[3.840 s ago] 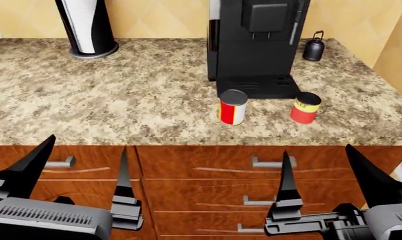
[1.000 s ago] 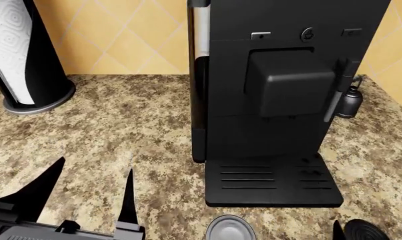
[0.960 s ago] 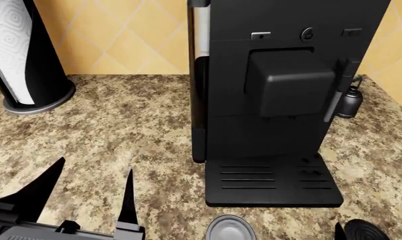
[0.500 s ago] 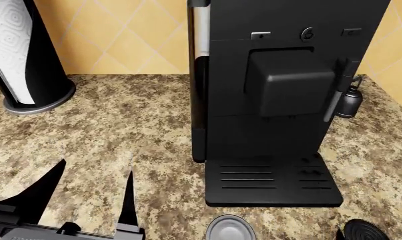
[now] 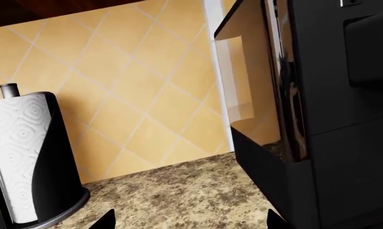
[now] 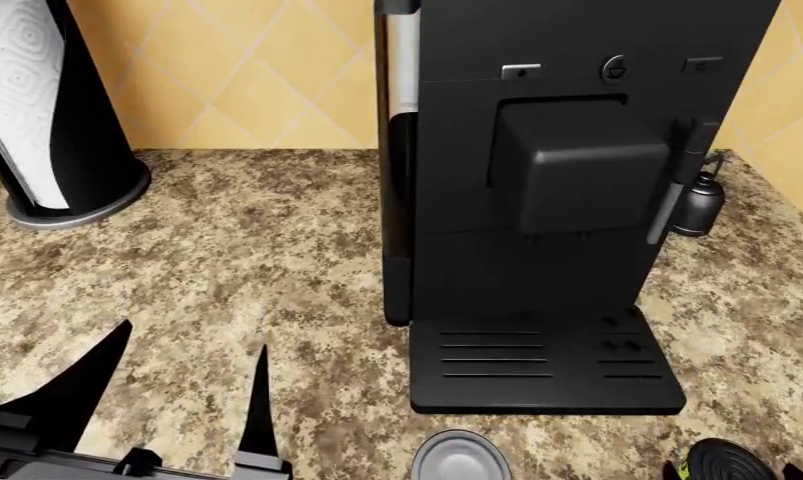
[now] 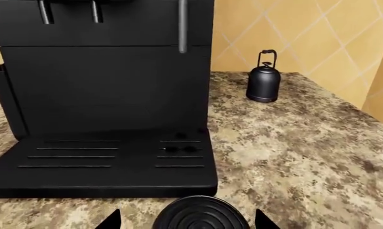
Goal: Pick the cans from the counter and place them in their designated side in the cabinet.
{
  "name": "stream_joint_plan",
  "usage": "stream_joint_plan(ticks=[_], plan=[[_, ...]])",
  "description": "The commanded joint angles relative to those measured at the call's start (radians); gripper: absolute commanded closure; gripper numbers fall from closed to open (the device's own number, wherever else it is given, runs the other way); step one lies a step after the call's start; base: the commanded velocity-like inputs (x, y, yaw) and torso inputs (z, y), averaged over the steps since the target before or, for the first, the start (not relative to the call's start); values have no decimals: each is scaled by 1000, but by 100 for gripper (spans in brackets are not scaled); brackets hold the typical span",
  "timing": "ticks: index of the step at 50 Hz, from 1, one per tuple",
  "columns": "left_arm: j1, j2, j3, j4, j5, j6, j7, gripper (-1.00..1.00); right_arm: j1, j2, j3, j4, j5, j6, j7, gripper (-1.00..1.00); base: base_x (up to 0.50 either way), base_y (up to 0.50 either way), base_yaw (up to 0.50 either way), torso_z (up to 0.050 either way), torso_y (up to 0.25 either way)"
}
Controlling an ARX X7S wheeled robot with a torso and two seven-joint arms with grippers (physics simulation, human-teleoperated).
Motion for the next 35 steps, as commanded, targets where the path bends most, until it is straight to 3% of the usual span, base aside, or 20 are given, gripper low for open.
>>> stream_joint_plan(ticks=[1, 35], plan=[[-4, 6, 0, 12, -2, -20, -10, -100, 19, 0, 18, 74, 129, -83, -137, -100, 0, 0, 0, 0, 0], [1, 5, 6, 15, 4, -28, -20, -100, 8, 0, 7, 207, 283, -208, -256, -100, 0, 0, 0, 0, 0]])
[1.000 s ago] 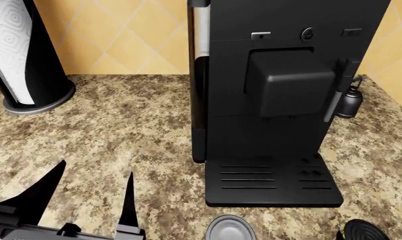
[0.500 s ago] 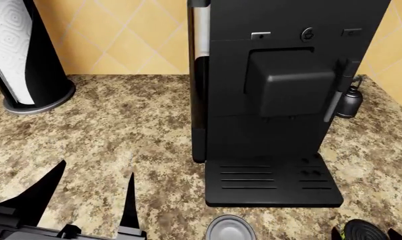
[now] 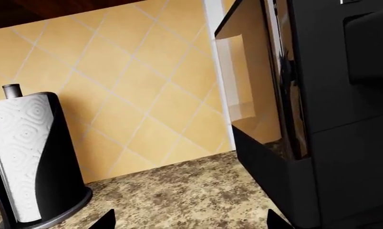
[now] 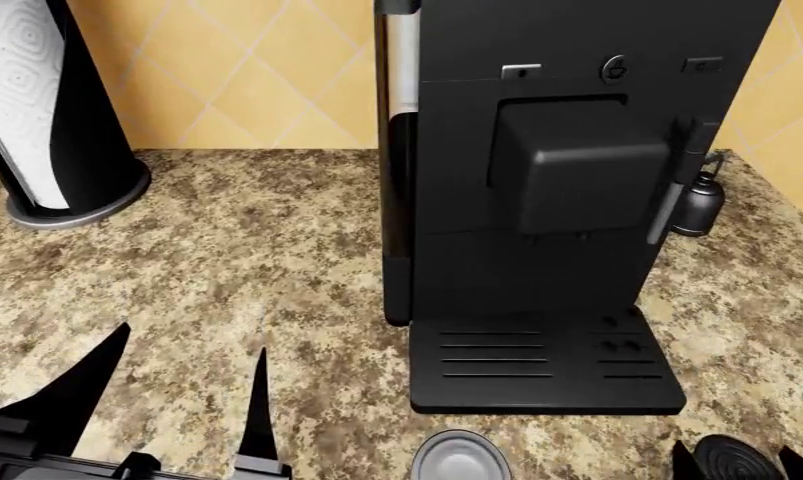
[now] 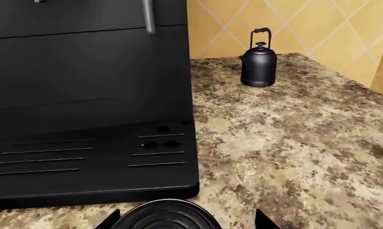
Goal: Pick the cans from the counter and place them in their designated side in the cabinet.
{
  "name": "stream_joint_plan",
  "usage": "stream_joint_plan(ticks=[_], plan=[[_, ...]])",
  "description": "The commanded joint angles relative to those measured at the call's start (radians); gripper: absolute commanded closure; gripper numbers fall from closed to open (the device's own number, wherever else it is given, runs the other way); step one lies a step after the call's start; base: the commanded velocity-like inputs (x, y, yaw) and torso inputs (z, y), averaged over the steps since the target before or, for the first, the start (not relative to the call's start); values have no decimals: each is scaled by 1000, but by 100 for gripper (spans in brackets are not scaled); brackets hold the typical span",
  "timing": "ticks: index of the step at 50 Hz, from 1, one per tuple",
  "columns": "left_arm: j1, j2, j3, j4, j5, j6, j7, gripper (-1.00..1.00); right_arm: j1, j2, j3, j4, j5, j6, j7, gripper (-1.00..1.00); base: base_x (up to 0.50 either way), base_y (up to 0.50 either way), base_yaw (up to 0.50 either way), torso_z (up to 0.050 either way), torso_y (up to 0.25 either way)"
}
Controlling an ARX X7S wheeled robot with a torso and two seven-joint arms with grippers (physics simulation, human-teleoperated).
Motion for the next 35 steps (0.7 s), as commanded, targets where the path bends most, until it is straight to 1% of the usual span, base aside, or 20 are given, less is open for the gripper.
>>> stream_joint_plan(ticks=[1, 2, 3, 8, 19, 25, 28, 31, 35], plan=[[-3, 4, 1, 5, -2, -9, -5, -100, -30, 2, -6, 29, 53, -21, -31, -100, 0, 0, 0, 0, 0], [-4, 4, 1, 6, -3, -11, -6, -100, -31, 2, -6, 28, 46, -20, -26, -100, 0, 0, 0, 0, 0], [-4, 4, 2, 7, -3, -11, -6, -100, -31, 2, -6, 27, 39, -20, -22, 100, 0, 0, 0, 0, 0], [-8, 6, 5, 10, -3, -15, -9, -100, -31, 2, -6, 22, 6, -17, -7, 100, 0, 0, 0, 0, 0], [-9, 13, 11, 0, -6, -13, -9, -100, -25, 2, -1, 20, 15, -10, -22, 100, 0, 0, 0, 0, 0], [-5, 14, 12, -6, -3, -9, -8, -100, -4, 2, 21, 2, -20, -12, 20, 100, 0, 0, 0, 0, 0], [-3, 14, 12, -10, -2, -6, -6, -100, 23, 2, 48, -29, -37, 14, 55, 100, 0, 0, 0, 0, 0], [0, 14, 12, -17, -1, 0, -4, -100, 64, 2, 90, -79, -30, 74, 86, 100, 0, 0, 0, 0, 0], [3, 14, 10, -31, -3, 12, 4, -100, 159, 2, 185, -191, 26, 226, 125, 100, 0, 0, 0, 0, 0]])
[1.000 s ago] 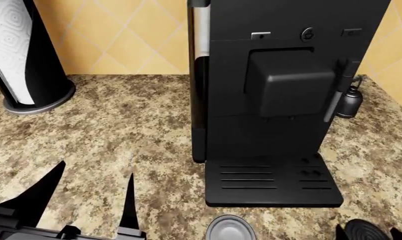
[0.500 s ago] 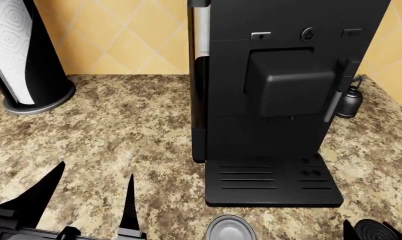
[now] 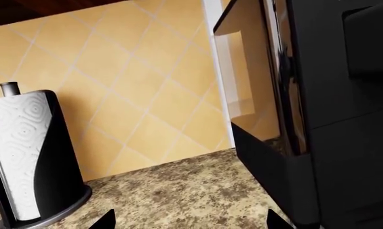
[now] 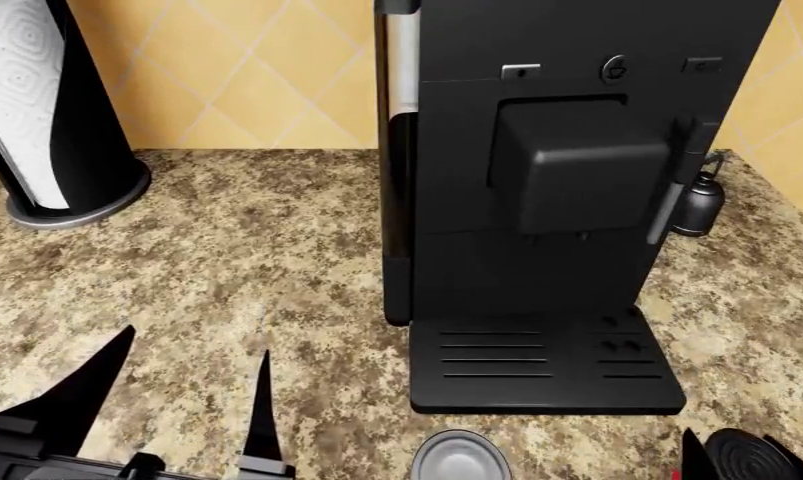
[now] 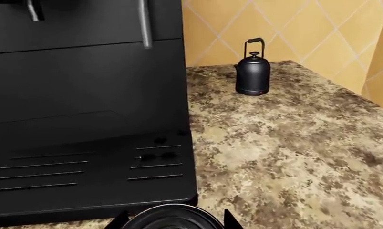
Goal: Pick the cans from the counter and place them in their designated side in the cabinet.
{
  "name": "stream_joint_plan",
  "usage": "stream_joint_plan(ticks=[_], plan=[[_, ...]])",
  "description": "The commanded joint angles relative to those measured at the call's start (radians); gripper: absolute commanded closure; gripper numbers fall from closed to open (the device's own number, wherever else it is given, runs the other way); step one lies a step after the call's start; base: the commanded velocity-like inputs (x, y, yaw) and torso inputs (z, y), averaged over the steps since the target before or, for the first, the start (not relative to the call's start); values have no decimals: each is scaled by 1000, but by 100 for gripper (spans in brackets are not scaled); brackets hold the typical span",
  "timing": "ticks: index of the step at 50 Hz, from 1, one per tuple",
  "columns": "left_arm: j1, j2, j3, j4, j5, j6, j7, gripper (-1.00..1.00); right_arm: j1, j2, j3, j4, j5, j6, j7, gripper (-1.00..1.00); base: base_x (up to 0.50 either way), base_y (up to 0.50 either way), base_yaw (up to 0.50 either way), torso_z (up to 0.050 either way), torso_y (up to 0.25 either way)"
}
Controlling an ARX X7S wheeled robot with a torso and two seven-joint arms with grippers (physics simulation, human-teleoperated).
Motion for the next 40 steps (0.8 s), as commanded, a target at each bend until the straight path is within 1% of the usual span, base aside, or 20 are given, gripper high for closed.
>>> stream_joint_plan(ticks=[1, 3, 7, 13, 17, 21, 24, 27, 31, 32, 34, 36, 40], plan=[[8, 2, -1, -26, -1, 21, 11, -100, 200, 1, 167, -183, 52, 236, 90, 100, 0, 0, 0, 0, 0], [10, 3, -1, -34, -1, 27, 16, -100, 268, 1, 236, -237, 122, 322, 101, 100, 0, 0, 0, 0, 0], [12, 1, -4, -44, -4, 37, 23, -100, 427, 1, 396, -309, 321, 479, 105, 100, 0, 0, 0, 0, 0], [14, -7, -8, -53, -7, 51, 31, -100, 639, 1, 610, -311, 627, 677, 53, 100, 0, 0, 0, 0, 0], [13, -13, -12, -59, -11, 58, 38, -100, 794, 1, 767, -309, 823, 839, 34, 100, 0, 0, 0, 0, 0], [13, -15, -15, -68, -15, 67, 45, -100, 916, 1, 892, -295, 963, 956, 24, 100, 0, 0, 0, 0, 0], [13, -17, -17, -71, -17, 70, 49, -100, 981, 1, 960, -266, 1034, 1022, 2, 100, 0, 0, 0, 0, 0], [14, -21, -19, -77, -19, 77, 54, -100, 1074, 1, 1056, -221, 1118, 1112, -30, 100, 0, 0, 0, 0, 0], [14, -24, -22, -81, -22, 82, 58, -100, 1179, 0, 1165, -144, 1173, 1226, -95, 100, 0, 0, 0, 0, 0], [14, -24, -23, -82, -22, 83, 58, -100, 1204, -12, 1190, -123, 1180, 1258, -105, 100, 0, 0, 0, 0, 9], [15, -22, -24, -88, -23, 86, 60, -100, 1321, -124, 1238, -50, 1213, 1405, -69, 100, 0, 0, 0, 0, 0], [17, -21, -24, -91, -24, 88, 61, -100, 1451, -240, 1244, 27, 1216, 1529, -38, 100, 0, 0, 0, 0, 0], [18, -21, -26, -95, -27, 89, 63, -100, 1598, -393, 1228, 144, 1129, 1636, -40, 100, 0, 0, 0, 0, 0]])
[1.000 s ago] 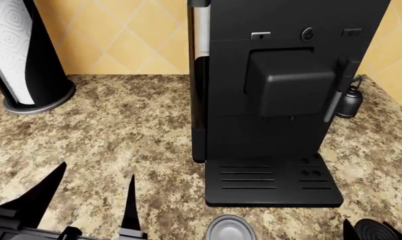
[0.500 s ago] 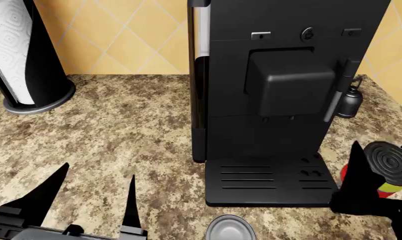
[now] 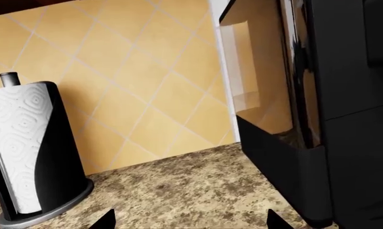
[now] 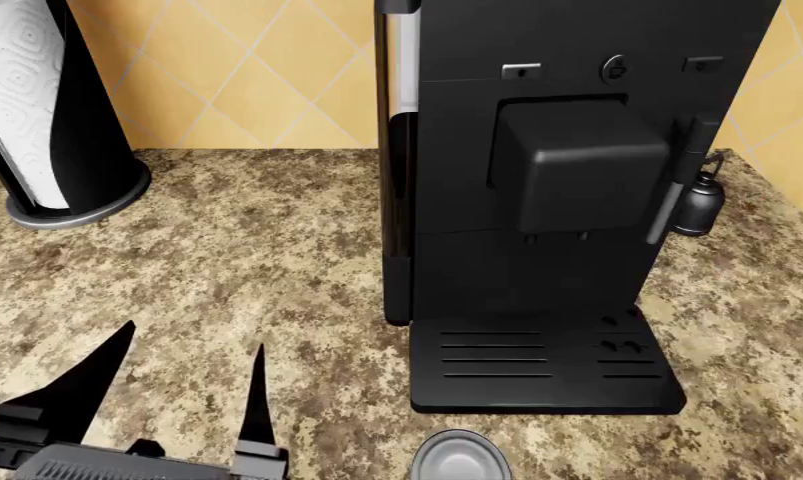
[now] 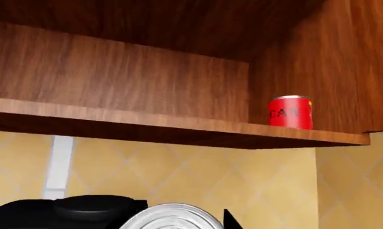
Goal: Pick the cans from the counter and place them in their designated side in the cabinet.
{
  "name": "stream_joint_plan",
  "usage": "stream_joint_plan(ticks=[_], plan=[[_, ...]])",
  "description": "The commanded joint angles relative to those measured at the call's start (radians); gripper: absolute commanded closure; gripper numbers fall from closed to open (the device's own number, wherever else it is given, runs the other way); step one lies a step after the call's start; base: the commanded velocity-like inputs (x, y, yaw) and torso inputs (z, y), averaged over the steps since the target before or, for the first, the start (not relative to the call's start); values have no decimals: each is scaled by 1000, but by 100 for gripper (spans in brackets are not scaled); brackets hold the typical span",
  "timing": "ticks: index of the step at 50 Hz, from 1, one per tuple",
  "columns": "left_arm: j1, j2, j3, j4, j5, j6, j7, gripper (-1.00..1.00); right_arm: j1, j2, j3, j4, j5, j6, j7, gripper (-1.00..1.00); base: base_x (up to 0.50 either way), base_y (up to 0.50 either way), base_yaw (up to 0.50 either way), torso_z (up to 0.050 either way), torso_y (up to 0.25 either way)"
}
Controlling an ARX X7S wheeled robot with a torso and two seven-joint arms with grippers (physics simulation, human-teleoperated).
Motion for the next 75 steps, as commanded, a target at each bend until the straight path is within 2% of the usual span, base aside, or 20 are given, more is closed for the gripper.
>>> stream_joint_plan(ticks=[1, 9, 17, 27, 31, 45, 52, 64, 75], plan=[[3, -2, -6, -16, -7, 12, 10, -100, 494, -301, 163, 264, 0, 405, -19, 100, 0, 0, 0, 0, 0], [0, -2, -11, -11, -19, -2, 7, -100, 470, -462, 82, 438, -344, 370, -154, 100, 0, 0, 0, 0, 0], [-10, 1, -20, -7, -41, -18, 2, -100, 439, -592, -43, 746, -623, 308, -321, 100, 0, 0, 0, 0, 0], [-19, -2, -32, -2, -62, -28, -4, -100, 479, -757, -148, 1133, -736, 347, -433, 100, 0, 0, 0, 0, 0], [-19, 7, -35, -13, -71, -31, -2, -100, 495, -836, -198, 1299, -812, 312, -493, 100, 0, 0, 0, 0, 3], [-39, 15, -53, -9, -109, -55, -3, -100, 576, -1178, -324, 2107, -1003, 159, -788, 100, 0, 0, 0, 0, 0], [-50, 24, -61, -9, -130, -71, -3, -100, 506, -1186, -247, 2136, -1073, 172, -799, 100, 0, 0, 0, 0, 0], [-49, 40, -66, -25, -141, -80, -2, -100, 408, -1182, -9, 2136, -1303, 168, -836, 100, 1, 0, 0, 0, 0], [-47, 41, -69, -23, -142, -90, -5, -100, 382, -1190, 180, 2136, -1465, 164, -869, 100, 1, 0, 1, 0, 0]])
